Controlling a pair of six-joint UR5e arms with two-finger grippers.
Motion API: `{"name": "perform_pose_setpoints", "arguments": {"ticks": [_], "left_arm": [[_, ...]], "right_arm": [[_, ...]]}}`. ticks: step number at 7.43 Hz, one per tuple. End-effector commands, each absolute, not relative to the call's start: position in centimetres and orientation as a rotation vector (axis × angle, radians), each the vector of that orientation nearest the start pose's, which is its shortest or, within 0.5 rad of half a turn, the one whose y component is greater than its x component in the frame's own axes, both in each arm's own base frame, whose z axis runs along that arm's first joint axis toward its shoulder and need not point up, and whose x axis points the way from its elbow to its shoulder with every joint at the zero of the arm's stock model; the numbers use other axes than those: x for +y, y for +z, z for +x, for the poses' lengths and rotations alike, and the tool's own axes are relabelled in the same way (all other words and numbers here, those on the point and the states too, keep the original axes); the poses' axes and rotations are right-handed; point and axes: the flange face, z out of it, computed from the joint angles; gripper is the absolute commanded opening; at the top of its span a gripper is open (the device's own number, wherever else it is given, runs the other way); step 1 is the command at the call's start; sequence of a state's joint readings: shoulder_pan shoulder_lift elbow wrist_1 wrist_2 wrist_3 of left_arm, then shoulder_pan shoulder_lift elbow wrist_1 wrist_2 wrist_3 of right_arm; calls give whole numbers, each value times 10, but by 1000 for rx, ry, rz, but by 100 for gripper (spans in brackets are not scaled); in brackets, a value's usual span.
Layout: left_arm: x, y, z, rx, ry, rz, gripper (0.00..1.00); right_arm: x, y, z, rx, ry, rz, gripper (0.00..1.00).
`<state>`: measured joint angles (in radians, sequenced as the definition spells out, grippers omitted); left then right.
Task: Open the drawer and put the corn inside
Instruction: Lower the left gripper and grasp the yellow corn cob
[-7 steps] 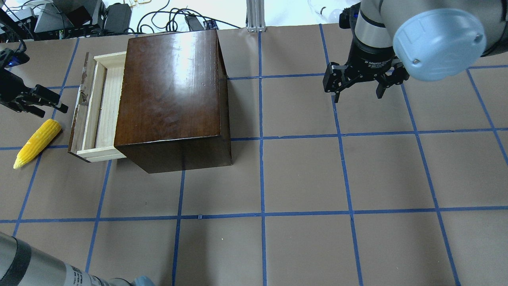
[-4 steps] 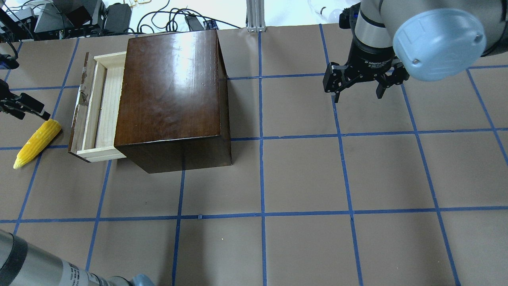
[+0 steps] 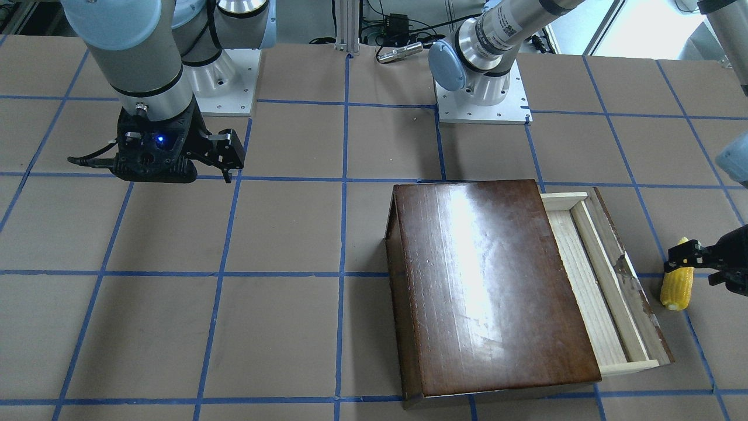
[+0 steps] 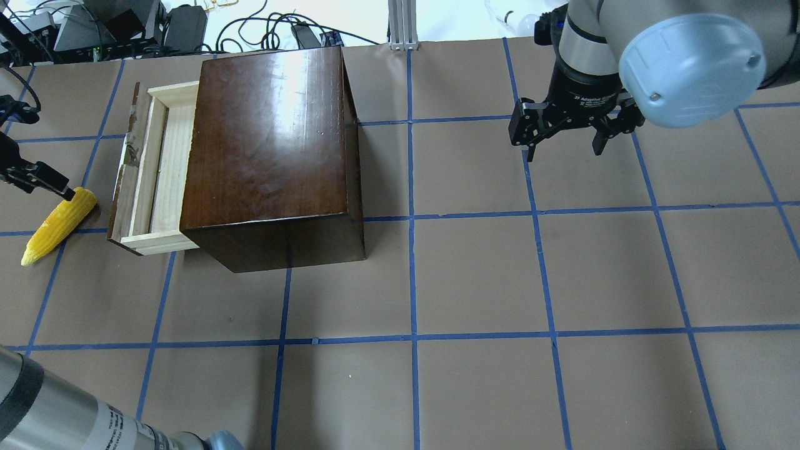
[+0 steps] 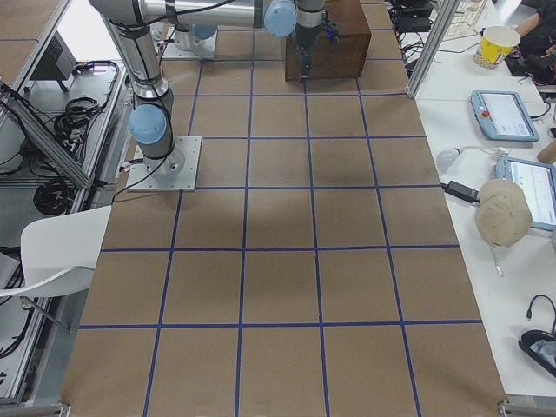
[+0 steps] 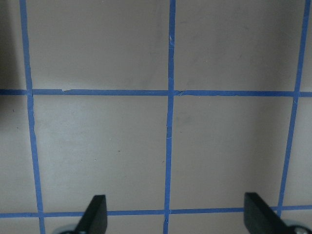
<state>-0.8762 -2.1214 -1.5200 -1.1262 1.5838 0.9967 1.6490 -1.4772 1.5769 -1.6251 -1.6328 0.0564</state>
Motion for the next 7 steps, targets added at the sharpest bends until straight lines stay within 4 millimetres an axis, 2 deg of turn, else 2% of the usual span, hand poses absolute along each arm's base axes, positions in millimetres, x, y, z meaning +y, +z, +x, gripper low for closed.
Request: {"name": "perform_pose_setpoints", "arguments": {"ticks": [1, 2, 4, 5, 7], "left_arm": [[-592, 208, 336, 3132, 72, 512, 100], [-595, 201, 339, 3115, 48, 523, 100], [-592, 186, 339, 3106, 69, 660, 100], [-590, 185, 340, 3107, 77, 664, 97], [-585, 183, 344, 3082, 143, 663, 64]], "right_arm": [[-514, 443, 168, 3206, 64, -37, 100], [-513, 443, 168, 3207, 67, -37, 100], [-513, 443, 168, 3205, 67, -37, 100], [-514, 443, 168, 3205, 65, -37, 100], [-513, 443, 168, 3205, 67, -37, 100]]}}
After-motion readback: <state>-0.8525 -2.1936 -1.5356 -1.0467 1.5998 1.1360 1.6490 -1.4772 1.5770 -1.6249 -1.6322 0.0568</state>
